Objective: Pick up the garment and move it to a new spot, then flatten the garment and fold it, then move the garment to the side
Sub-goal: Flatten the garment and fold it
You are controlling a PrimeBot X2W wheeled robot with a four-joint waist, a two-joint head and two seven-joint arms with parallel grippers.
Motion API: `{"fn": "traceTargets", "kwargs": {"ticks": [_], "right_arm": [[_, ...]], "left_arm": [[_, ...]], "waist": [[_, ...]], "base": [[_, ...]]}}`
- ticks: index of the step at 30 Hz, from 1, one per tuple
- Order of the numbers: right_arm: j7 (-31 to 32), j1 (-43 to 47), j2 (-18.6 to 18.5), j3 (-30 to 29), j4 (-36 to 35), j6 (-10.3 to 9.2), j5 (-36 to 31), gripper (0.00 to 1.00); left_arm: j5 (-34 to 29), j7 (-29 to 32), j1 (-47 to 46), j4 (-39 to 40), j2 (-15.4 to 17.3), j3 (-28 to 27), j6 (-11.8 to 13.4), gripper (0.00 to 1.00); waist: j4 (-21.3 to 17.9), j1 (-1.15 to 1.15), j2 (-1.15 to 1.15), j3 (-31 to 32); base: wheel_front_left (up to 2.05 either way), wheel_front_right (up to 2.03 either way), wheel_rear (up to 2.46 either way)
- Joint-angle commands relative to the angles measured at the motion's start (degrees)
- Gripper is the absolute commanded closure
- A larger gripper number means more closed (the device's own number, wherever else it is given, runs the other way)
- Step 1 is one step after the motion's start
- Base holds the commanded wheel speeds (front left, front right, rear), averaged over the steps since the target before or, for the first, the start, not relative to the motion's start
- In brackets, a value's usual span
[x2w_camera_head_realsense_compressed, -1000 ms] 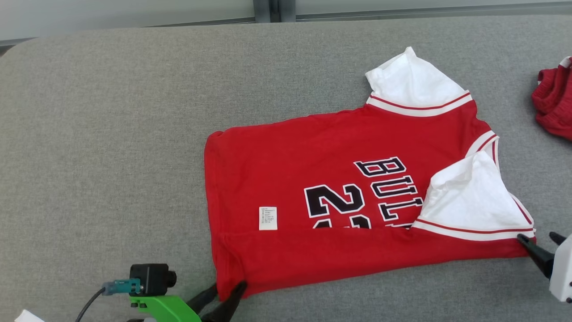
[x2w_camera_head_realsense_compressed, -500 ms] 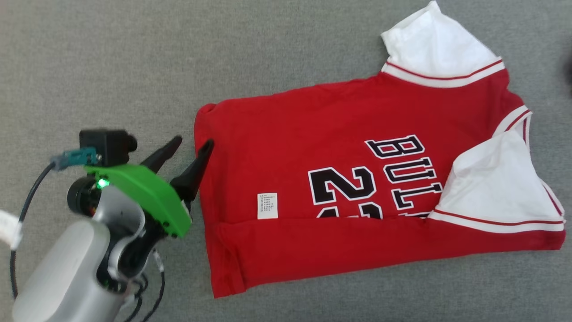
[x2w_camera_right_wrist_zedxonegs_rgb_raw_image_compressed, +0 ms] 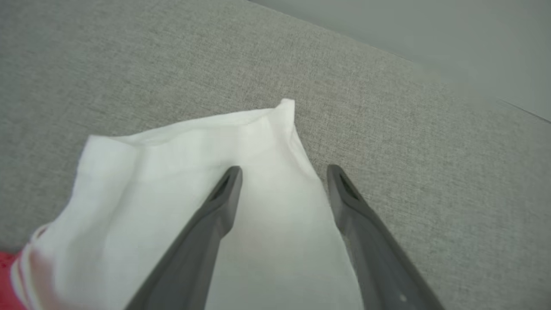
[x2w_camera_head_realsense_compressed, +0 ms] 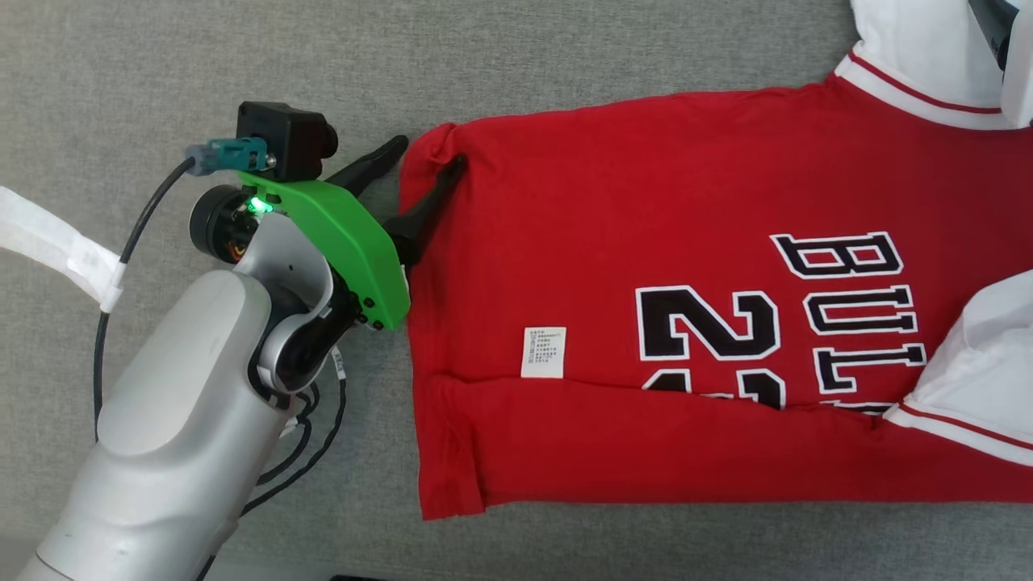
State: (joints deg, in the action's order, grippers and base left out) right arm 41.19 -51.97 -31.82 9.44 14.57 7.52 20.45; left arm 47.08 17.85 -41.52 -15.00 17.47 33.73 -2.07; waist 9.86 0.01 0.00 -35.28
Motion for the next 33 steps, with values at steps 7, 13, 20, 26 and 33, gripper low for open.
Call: {"fn": "traceTargets", "kwargs": {"ticks": [7,13,20,26,33], "right_arm": [[-2.4,-1.6,-0.9,3.6,5.6,-0.07,0.2,0.0],[-9.6,-2.8,-0.4,5.7,8.7,-0.09,-0.5,1.0],[-19.1,-0.9,0.8,3.8,8.2,-0.09,3.5,1.0],[-23.9,8.0,-1.3,2.0,1.9,-0.08,8.9,1.0],[-26.2,22.1,-1.4,-3.1,-5.5,-0.08,11.8,1.0]], "left_arm": [[-0.2,2.6,-0.3,-5.2,1.2,1.7,-0.8,0.09],[0.9,0.8,-0.7,-5.3,-0.2,2.1,-2.7,1.0],[1.5,-3.9,1.0,-2.8,1.1,0.1,-3.4,1.0],[2.0,-7.9,5.9,1.5,3.1,-0.8,-3.7,1.0],[2.8,-10.9,12.6,7.6,5.8,-1.3,-3.7,1.0]], "waist": [[0.6,-0.01,0.0,-0.7],[-0.2,-0.01,0.0,0.6],[-2.2,-0.01,0.0,4.7],[-5.2,-0.01,0.0,10.1],[-8.3,-0.01,0.0,14.6]], "base": [[0.0,0.0,0.0],[0.0,0.0,0.0],[0.0,0.0,0.0],[0.0,0.0,0.0],[0.0,0.0,0.0]]}}
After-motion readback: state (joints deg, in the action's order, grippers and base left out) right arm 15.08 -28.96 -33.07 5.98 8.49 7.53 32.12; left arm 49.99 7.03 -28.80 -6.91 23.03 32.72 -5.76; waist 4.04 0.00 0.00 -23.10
